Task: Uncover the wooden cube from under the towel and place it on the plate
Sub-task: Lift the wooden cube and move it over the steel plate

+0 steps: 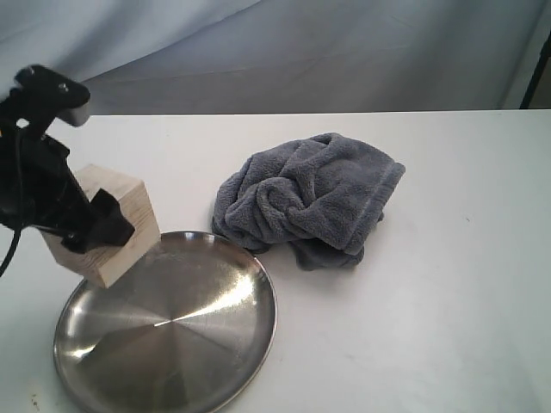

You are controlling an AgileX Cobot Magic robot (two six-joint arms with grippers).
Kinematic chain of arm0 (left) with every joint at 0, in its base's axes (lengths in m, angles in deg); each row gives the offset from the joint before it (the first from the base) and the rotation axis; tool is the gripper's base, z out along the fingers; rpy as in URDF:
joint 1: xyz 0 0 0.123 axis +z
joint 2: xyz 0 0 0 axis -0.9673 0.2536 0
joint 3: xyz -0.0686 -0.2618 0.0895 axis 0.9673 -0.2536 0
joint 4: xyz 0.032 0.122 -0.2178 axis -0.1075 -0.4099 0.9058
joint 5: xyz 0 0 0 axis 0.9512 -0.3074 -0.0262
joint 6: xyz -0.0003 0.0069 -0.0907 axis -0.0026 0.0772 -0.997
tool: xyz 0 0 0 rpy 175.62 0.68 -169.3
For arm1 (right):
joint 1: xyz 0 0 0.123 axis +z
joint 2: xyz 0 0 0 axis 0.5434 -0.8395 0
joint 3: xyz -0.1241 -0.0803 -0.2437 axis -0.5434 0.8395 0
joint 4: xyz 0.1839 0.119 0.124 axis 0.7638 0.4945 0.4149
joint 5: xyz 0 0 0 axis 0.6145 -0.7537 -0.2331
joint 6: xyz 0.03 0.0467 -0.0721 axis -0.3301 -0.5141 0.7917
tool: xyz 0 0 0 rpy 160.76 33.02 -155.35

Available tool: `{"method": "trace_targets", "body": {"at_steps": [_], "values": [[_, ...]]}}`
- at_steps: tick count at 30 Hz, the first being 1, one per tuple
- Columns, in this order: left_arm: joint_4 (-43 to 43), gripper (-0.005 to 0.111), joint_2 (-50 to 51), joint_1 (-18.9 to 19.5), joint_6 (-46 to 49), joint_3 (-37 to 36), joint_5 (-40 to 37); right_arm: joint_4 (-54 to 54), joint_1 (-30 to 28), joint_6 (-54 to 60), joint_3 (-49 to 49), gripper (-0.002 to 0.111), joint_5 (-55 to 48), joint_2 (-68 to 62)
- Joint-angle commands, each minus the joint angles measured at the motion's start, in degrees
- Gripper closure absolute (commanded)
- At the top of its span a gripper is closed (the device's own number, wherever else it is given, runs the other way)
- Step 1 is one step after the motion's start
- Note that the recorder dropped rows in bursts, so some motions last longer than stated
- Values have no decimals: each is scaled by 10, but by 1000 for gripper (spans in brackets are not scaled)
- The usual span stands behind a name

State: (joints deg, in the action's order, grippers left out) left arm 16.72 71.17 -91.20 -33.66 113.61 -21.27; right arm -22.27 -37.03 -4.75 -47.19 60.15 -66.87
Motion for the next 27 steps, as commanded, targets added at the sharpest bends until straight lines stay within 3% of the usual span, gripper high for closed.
{"method": "trace_targets", "body": {"at_steps": [1, 6, 16, 27], "values": [[20, 107, -9, 0, -6, -35, 49, 1, -5, -3, 2, 108, 1, 3], [26, 107, -9, -15, -5, -43, 47, 1, -5, -3, 2, 108, 1, 3], [-24, 107, -9, -121, -6, -87, 112, 1, -5, -3, 2, 108, 1, 3], [-26, 107, 24, -121, -21, -87, 141, 1, -5, -3, 2, 108, 1, 3]]}}
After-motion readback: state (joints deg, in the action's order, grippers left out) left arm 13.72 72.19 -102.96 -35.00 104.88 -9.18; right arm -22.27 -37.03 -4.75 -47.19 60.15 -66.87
